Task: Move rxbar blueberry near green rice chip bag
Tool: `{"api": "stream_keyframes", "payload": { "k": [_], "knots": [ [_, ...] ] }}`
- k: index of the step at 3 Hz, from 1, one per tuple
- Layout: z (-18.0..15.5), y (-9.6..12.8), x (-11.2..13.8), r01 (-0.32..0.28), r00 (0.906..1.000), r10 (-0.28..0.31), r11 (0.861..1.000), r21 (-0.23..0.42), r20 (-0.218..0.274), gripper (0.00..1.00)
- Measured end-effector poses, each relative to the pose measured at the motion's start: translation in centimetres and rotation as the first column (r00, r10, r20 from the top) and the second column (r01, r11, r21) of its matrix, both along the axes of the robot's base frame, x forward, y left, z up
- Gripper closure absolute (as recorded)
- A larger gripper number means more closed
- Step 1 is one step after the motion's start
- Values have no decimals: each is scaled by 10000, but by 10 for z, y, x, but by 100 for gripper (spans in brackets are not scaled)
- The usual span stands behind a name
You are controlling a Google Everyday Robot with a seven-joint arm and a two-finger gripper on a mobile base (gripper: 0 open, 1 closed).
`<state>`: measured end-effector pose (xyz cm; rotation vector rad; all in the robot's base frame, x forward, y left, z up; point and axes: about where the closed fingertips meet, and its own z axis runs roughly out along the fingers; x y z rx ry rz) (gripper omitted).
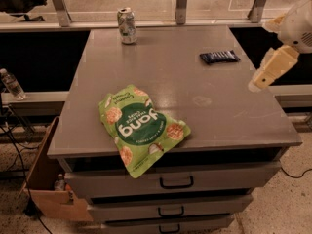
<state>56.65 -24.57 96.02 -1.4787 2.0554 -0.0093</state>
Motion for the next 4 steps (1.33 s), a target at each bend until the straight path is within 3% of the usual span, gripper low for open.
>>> {"api": "stream_keyframes", "payload": {
  "k": [1,2,3,4],
  "knots": [
    [-12,-2,57,36,9978,-107,9942,1079,650,0],
    [-23,-5,110,127,9926,-393,9745,2238,1145,0],
    [-40,-5,158,392,9864,-895,9428,3309,1381,0],
    [-71,2,192,761,9851,-1308,9135,3997,1115,0]
  ]
}}
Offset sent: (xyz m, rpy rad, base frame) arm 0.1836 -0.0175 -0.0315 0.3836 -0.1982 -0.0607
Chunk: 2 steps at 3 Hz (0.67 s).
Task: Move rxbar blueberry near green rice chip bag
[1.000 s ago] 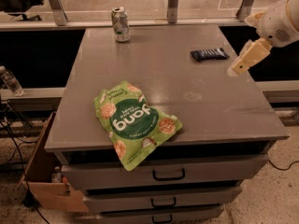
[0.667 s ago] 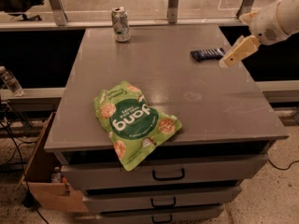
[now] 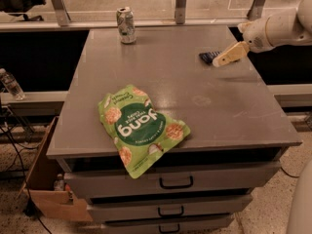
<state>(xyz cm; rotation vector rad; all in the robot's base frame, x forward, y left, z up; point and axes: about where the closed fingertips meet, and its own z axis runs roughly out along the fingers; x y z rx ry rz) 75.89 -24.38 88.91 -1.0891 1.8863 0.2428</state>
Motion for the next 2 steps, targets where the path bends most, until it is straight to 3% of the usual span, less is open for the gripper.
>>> {"api": "stream_keyframes", "payload": {
  "k": [2],
  "knots": [
    [-44,6,37,658,9960,-640,9975,256,-630,0]
  ]
}}
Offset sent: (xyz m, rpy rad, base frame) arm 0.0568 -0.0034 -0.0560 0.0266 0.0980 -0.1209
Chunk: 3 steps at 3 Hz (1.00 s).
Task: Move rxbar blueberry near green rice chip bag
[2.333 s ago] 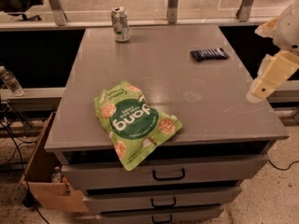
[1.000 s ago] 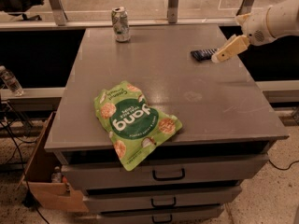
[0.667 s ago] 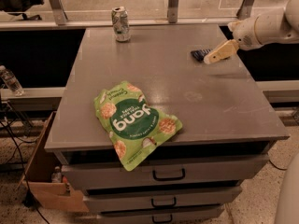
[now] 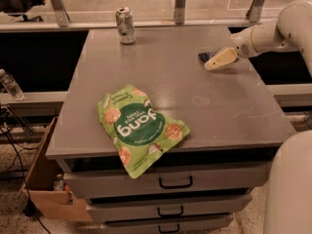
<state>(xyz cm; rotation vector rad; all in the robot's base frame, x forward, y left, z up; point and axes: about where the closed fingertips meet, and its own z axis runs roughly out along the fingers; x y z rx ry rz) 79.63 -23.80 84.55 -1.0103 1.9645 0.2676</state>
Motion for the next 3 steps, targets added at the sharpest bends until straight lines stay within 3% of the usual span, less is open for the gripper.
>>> {"api": "stream_keyframes", "payload": {
  "k": [1,3],
  "knots": [
    [-8,0,7,203,9990,-199,9998,94,-405,8],
    [7,8,-10,-165,9899,210,9993,336,-1400,55]
  ]
}}
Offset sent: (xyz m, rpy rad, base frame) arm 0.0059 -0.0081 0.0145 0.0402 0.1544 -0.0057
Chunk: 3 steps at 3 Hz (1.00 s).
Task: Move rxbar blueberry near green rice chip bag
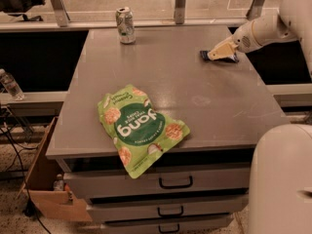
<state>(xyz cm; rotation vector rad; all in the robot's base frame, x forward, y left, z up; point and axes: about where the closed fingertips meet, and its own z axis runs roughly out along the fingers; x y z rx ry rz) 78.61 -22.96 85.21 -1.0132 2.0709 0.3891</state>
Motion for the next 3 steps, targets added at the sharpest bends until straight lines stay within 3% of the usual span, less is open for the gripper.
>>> {"api": "stream_keyframes", "payload": {
  "k": [1,2,3],
  "knots": [
    [6,6,-17,-357,9978,359,9994,46,-550,77],
    [6,8,-39,-643,9898,659,9978,163,-1264,99],
    [12,10,-57,-878,9817,914,9957,293,-1671,100]
  ]
}}
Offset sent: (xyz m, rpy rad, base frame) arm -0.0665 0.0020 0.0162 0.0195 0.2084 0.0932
